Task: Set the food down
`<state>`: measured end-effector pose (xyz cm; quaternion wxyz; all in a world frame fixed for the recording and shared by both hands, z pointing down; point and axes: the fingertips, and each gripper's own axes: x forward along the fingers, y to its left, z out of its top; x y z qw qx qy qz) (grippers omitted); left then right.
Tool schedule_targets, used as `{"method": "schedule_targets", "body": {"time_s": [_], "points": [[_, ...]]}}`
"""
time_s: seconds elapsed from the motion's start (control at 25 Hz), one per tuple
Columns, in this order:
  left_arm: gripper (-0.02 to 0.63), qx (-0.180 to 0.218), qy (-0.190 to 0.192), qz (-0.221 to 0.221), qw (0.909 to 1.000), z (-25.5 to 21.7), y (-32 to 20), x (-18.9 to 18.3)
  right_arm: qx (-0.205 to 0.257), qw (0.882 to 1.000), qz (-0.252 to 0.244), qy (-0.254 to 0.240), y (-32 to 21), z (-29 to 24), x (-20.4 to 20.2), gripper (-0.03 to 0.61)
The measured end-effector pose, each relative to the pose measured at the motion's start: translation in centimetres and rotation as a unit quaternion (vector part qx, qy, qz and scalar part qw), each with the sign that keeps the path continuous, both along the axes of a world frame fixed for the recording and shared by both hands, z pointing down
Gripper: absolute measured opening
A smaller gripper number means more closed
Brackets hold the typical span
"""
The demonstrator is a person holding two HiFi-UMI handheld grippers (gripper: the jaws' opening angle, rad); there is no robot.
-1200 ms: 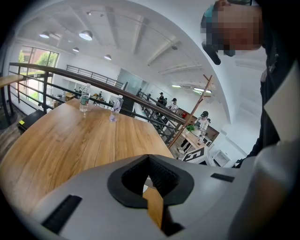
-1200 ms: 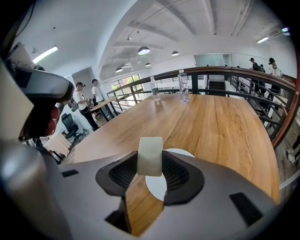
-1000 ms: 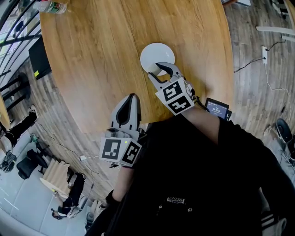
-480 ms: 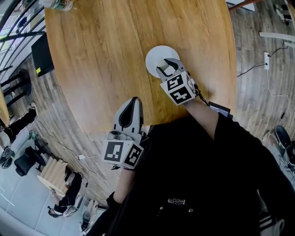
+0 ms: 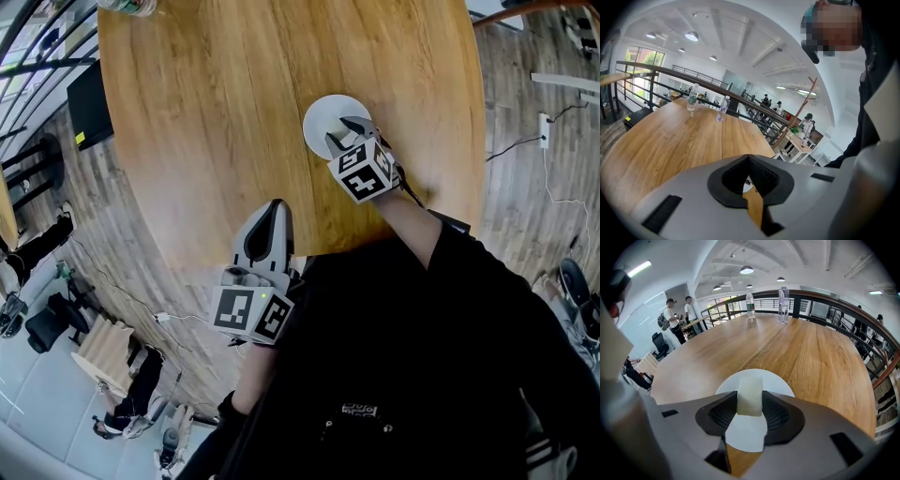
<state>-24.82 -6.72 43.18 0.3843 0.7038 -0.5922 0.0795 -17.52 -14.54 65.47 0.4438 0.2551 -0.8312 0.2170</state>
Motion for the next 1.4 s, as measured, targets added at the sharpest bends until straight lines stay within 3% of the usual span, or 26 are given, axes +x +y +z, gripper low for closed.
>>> {"method": "schedule_targets", "body": {"time_s": [0.32, 0.52, 0.8, 1.08, 1.24, 1.4], "points": [[-0.002, 0.0, 0.001, -0.004, 1.0, 0.0, 0.2, -0.4, -0.015, 1.0, -0.011, 0.025, 0.5, 1.7, 0.3, 0.176], [-0.002, 0.006, 0.0, 0.001, 1.0, -0.4, 0.0, 0.0, -0.024, 1.0, -0.013, 0.015, 0.9, 0.8, 0.1, 0.215], [-0.002, 0.021, -0.006, 0.015, 0.9996, -1.4, -0.2, 1.0, 0.003, 1.0, 0.004, -0.022, 0.7, -2.6, 0.0, 0.216], [-0.002, 0.045, -0.018, 0.029, 0.9984, -3.3, 0.2, 2.1, 0.031, 0.99, 0.032, -0.135, 1.7, -13.0, 0.4, 0.193], [-0.002, 0.057, -0.023, 0.042, 0.9972, -4.0, 0.3, 3.2, 0.045, 0.973, 0.032, -0.225, 3.9, -19.7, 0.3, 0.132], [-0.002, 0.073, -0.02, 0.061, 0.9952, -5.2, 0.0, 5.1, 0.051, 0.958, 0.02, -0.282, 6.0, -24.3, 1.5, 0.04]]}}
